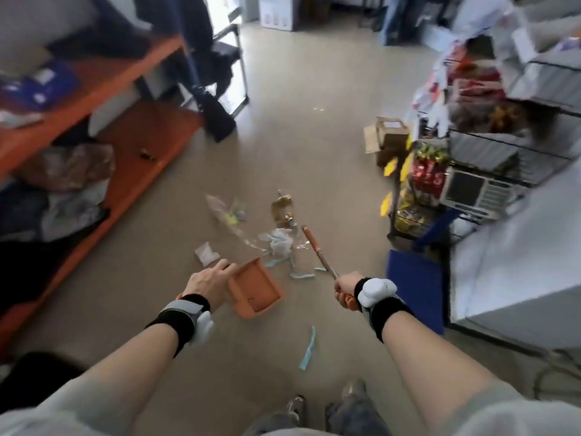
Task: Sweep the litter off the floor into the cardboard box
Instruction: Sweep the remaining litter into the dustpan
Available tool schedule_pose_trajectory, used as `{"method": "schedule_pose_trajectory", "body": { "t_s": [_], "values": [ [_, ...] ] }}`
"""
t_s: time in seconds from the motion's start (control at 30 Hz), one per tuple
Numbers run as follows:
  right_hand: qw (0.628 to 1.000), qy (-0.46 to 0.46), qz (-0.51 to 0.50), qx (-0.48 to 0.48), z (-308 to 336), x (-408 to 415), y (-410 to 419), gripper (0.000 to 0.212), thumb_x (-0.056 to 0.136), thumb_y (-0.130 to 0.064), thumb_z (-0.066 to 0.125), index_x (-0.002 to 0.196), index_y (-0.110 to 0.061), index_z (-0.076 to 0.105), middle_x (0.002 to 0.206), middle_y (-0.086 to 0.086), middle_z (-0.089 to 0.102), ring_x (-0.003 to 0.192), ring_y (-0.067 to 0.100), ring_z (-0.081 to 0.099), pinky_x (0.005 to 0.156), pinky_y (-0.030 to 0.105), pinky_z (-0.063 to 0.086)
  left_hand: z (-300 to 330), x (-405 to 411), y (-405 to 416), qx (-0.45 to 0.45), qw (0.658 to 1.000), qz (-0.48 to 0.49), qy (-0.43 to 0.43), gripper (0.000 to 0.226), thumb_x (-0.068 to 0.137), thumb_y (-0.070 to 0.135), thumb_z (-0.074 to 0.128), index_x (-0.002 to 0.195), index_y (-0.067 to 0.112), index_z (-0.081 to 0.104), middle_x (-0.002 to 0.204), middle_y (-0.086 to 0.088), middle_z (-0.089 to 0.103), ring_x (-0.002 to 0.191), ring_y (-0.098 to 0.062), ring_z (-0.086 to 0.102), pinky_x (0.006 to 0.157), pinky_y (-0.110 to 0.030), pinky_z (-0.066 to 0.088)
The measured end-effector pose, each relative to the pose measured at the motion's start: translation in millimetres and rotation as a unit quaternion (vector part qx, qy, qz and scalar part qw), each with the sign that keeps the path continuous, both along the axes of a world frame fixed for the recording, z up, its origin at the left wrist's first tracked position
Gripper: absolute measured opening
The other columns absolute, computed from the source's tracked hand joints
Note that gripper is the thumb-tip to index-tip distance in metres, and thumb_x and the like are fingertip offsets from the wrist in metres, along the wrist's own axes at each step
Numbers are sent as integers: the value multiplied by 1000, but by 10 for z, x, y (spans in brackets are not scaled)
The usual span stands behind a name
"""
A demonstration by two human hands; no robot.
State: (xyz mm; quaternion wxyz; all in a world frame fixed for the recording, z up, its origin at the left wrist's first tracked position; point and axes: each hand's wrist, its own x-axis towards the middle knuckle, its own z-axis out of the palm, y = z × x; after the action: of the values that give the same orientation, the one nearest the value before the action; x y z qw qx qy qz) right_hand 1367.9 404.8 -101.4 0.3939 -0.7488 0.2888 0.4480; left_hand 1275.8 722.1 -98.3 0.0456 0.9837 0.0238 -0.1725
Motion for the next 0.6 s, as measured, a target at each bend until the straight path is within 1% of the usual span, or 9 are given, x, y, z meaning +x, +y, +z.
{"method": "schedule_pose_trajectory", "body": {
  "t_s": [0.07,0.17,0.23,0.3,0.33,0.4,0.43,0.53,0.6],
  "values": [
    [999,-26,42,-18,-109,150,135,24,92,-7,40,69,-12,43,43,5,51,22,11,41,29,9,29,-25,-50,131,-20,998,65,1,40,83,18,56,120,30,47,125,8,46,97,-28,63,70,-37,47],
    [989,-95,114,-14,-427,459,332,21,88,-10,54,68,-14,46,65,8,58,45,19,57,41,20,47,-80,-28,318,-28,989,147,-3,40,78,18,59,114,32,48,116,8,49,91,-28,64,66,-35,45],
    [980,-110,164,-24,-770,777,463,21,82,-13,60,67,-14,46,68,12,59,58,27,62,50,27,52,-122,31,408,-25,977,214,-5,39,78,16,58,110,34,47,114,11,48,88,-28,64,65,-34,43],
    [972,-121,198,-34,-1133,1083,571,15,63,-19,61,71,-12,51,65,12,57,60,33,64,52,40,55,-102,87,475,-16,966,257,-22,34,80,16,56,107,35,47,111,12,49,85,-28,63,64,-34,43],
    [973,-135,187,-31,-1112,1107,587,17,60,-19,57,75,-12,53,63,12,54,57,32,59,47,39,52,-82,57,461,-17,963,267,-21,32,81,17,55,106,34,47,109,11,49,84,-28,63,65,-34,43],
    [973,-136,184,9,-966,1300,755,7,73,-8,51,79,-13,52,64,11,49,52,25,48,39,22,42,-76,82,503,-9,953,303,-30,30,82,17,53,107,34,48,108,11,49,85,-31,62,66,-35,44],
    [971,-131,198,22,-888,1458,882,11,80,-3,47,79,-13,51,66,11,49,50,22,45,39,17,37,-90,106,557,0,943,331,-31,31,82,17,53,107,34,48,107,11,49,86,-32,62,66,-35,43],
    [957,-180,225,38,-851,1829,1219,21,80,-5,52,90,-19,62,72,4,58,49,15,45,48,18,36,-75,103,715,7,928,368,-52,30,82,16,53,106,34,47,103,11,49,84,-32,63,64,-34,41],
    [948,-182,260,37,-898,2012,1538,17,79,-7,57,89,-18,65,71,3,61,55,20,54,54,24,42,-52,167,958,10,916,397,-65,24,85,20,53,103,34,47,100,11,49,80,-32,63,63,-35,41]
  ]
}}
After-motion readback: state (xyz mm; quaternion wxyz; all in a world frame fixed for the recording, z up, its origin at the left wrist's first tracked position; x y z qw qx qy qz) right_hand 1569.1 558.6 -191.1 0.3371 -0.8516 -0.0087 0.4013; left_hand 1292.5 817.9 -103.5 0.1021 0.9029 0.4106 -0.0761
